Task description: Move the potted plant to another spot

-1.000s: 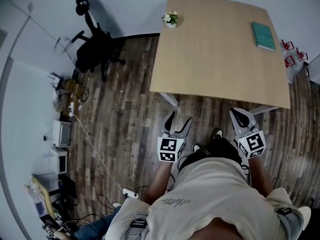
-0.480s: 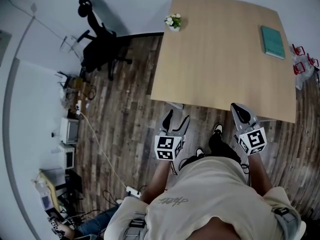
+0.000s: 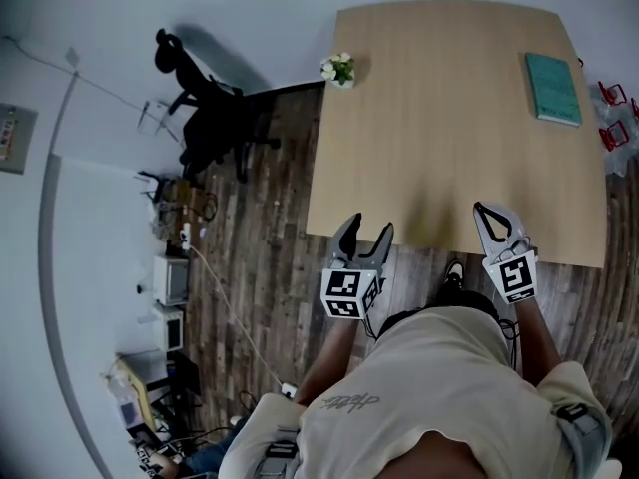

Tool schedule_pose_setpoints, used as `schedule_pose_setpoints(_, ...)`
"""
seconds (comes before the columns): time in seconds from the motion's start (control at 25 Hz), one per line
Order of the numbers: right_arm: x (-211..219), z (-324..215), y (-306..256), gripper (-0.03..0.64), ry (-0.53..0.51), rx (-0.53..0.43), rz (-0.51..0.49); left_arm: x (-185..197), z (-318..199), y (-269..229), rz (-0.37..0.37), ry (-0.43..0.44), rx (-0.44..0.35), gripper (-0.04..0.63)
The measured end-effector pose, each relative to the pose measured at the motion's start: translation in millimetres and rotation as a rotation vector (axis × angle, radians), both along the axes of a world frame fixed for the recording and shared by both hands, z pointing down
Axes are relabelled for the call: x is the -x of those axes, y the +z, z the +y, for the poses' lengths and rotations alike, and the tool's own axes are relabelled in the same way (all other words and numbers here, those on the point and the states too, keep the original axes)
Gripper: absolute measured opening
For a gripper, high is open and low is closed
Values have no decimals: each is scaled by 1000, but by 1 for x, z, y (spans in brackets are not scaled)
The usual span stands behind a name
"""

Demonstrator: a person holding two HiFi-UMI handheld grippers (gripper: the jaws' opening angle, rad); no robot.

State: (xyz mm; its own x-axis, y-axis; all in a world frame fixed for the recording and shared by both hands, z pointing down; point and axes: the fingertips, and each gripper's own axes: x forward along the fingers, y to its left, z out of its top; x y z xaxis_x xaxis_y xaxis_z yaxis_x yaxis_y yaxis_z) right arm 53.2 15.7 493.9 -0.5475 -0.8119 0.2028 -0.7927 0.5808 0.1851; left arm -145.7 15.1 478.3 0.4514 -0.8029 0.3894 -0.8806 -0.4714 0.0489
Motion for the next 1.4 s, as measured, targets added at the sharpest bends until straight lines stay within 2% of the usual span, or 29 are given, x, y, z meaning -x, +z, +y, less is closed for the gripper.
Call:
schedule_pose_setpoints(0.12, -3, -14, 7, 3, -11, 62, -125, 6, -12, 6, 22, -45, 44, 287)
schedule_pose_setpoints(0.24, -8, -29, 9, 3, 1, 83, -180, 10, -23, 13, 19, -82, 79, 288)
schedule_pose_setpoints(0.48, -15, -47, 26, 3, -17, 119, -190, -3, -40, 16, 16, -98, 76, 288)
schedule_pose_setpoints(0.72, -14, -69, 22, 3, -10, 131, -196, 3, -64, 20, -10, -84, 90, 288)
schedule_pose_setpoints(0.96, -22, -86, 26, 3, 63, 151, -182, 0, -103, 31, 5, -29, 94, 288)
schedule_pose_setpoints(1.2, -24, -112, 10, 3, 136, 148, -173, 3, -160, 19, 39, 10, 47, 288)
schedule_pose_setpoints(1.4, -11, -145, -10, 3, 197, 158, -305, 15, -195, 19, 25, 40, 25, 288)
